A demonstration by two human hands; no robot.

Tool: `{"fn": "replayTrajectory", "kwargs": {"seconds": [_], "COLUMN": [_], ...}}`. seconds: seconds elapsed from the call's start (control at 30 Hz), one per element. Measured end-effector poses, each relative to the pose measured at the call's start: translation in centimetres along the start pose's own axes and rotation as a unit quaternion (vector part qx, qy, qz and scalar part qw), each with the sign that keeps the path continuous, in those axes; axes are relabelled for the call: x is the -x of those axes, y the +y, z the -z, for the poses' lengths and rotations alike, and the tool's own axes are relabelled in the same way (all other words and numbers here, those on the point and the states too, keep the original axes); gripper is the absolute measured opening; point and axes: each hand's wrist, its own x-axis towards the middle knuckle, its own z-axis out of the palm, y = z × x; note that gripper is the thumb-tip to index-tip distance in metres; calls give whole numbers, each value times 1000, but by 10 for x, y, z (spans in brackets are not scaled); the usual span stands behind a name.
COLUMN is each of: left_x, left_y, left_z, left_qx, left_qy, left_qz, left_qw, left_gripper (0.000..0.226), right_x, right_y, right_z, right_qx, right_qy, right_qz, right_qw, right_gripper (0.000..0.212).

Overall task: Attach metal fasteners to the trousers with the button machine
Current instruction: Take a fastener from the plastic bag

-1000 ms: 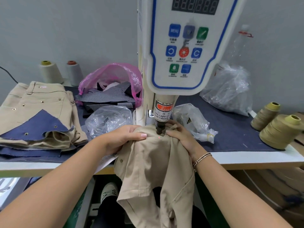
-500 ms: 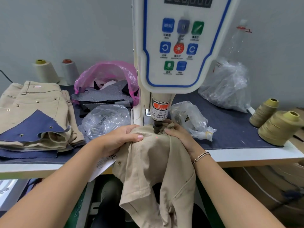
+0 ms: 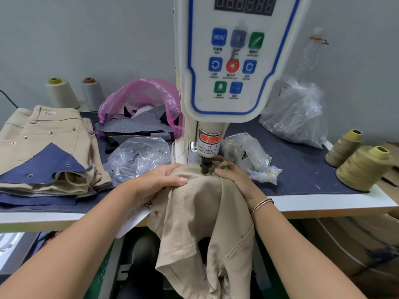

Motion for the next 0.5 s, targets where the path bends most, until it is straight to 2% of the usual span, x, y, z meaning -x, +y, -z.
{"fn": "replayTrajectory", "kwargs": {"seconds": [0.3,0.5], "left_x": [0,1], "left_y": [-1,-2], "left_z": [0,-1], "left_qx": [-6,-16], "left_qy": [-1,-2], "left_qz": [-3,-2], "left_qw": [1000,1000], "left_gripper": [43,45], "right_x": [2,5], "right_y": [-2,-4], "right_z": [-1,-3], "right_qx": [11,21], "right_qy": [0,0], "right_qz": [-7,-3], "right_qw": [1000,1000], "right_gripper": [44,36]}}
